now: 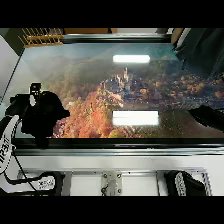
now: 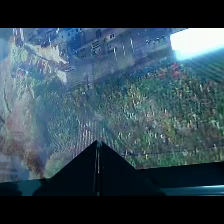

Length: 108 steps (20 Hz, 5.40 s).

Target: Fold the clothes and pants, and hang the long-sleeved shirts on hangers.

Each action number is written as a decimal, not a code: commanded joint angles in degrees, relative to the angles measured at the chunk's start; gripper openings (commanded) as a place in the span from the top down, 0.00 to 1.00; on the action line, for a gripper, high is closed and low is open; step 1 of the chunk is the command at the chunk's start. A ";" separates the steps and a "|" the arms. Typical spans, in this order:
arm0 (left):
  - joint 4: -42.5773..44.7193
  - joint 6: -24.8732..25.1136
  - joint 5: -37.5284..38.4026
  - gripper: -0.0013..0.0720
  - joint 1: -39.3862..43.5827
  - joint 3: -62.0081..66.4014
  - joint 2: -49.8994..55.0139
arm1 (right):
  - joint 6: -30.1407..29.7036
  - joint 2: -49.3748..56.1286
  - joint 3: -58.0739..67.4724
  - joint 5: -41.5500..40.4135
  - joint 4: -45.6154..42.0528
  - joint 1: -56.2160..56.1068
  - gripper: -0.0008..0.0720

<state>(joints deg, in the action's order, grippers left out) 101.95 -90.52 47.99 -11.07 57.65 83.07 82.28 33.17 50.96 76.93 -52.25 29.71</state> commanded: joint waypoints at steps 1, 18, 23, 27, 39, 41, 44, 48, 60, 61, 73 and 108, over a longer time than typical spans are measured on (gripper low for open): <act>-0.13 -0.44 0.20 0.97 1.14 0.13 -3.41 | 0.00 0.00 -0.02 0.00 0.02 -0.02 0.97; -9.03 -8.07 -6.21 0.97 51.98 24.24 -34.86 | -0.02 0.00 0.00 -1.60 7.93 -0.02 0.97; -9.07 -10.95 1.60 0.97 45.48 18.36 -32.13 | 0.00 0.02 -0.02 -1.70 7.93 0.09 0.97; -9.20 -10.93 1.92 0.88 39.10 4.22 -26.08 | 0.00 0.26 -0.02 -1.70 7.91 0.09 0.97; -30.62 -11.26 11.43 0.06 5.49 -12.22 -18.99 | -0.02 1.75 -0.09 -1.46 7.91 0.09 0.26; -38.99 -8.11 8.59 0.06 2.34 -18.01 -18.99 | 0.00 1.79 -0.09 -1.46 7.91 0.09 0.26; -45.16 -5.88 2.58 0.06 3.43 -23.98 -18.99 | 0.00 1.84 -0.48 -1.44 7.93 0.07 0.26; -45.09 -5.99 -5.81 0.06 7.45 -25.05 -18.93 | 0.00 1.84 -2.21 -1.25 7.93 0.07 0.26; -44.78 -5.90 -1.53 0.93 14.45 -12.20 -3.43 | -3.50 2.73 -12.70 -1.64 3.72 -2.29 0.36; -44.52 -5.84 -1.05 0.97 13.81 -11.39 -3.82 | -3.50 3.52 -14.14 -2.91 1.09 -4.17 0.36; -44.52 -2.64 0.63 0.97 8.09 -8.37 -15.28 | -3.48 39.60 -12.94 -38.86 -0.24 -34.36 0.01; -44.61 -3.69 21.70 0.97 -9.49 -2.82 -37.51 | 10.97 28.24 22.03 0.79 -22.16 -26.73 0.97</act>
<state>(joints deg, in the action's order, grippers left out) 57.34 -95.68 73.78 -22.72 62.98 37.56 93.76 51.55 73.28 78.74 -73.93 3.44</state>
